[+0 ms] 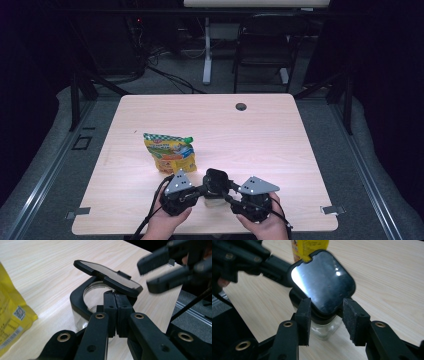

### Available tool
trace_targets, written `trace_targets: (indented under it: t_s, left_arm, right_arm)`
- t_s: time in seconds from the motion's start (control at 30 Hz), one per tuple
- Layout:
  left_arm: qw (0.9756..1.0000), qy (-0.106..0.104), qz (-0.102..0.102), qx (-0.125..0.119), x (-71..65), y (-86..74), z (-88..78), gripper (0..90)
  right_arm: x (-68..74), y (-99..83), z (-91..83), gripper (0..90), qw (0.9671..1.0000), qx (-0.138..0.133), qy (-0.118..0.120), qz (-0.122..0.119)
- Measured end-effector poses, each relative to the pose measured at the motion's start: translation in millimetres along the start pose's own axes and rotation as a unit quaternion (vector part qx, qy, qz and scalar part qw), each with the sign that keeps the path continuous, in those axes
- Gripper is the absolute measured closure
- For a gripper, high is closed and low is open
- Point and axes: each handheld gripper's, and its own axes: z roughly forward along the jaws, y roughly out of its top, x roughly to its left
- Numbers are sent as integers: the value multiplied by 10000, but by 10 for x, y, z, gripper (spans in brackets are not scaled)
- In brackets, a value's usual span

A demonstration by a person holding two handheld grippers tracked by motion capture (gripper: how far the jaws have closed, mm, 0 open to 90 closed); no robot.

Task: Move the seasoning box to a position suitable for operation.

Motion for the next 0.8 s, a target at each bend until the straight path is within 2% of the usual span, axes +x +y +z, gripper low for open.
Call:
trace_targets:
  t_s: [0.07, 0.17, 0.33, 0.43, 0.53, 0.67, 0.8]
  left_arm:
    - [10000, -15, 19, -16, -13, 44, 6, 886]
    - [10000, -29, 45, -80, -29, 106, 21, 886]
    - [9999, -61, 30, -109, -47, 183, 60, 886]
    - [9999, -52, 88, -113, -61, 206, 68, 887]
    - [9999, -32, 84, -88, -49, 176, 77, 886]
    - [10000, 25, 17, 42, 1, 77, 117, 885]
    - [9998, 148, -1, 147, 24, -6, 153, 885]
  right_arm:
    - [42, -32, 24, 580, 9998, 19, -28, -171]
    - [71, -39, 53, 555, 9996, -16, -120, -241]
    - [72, -44, 117, 524, 9996, -106, -204, -135]
    - [82, -53, 153, 533, 9990, -189, -357, -201]
    - [85, -50, 151, 552, 9987, -312, -383, -123]
    - [94, -59, 134, 582, 9982, -365, -435, -171]
    - [75, -65, 122, 587, 9985, -385, -371, -96]
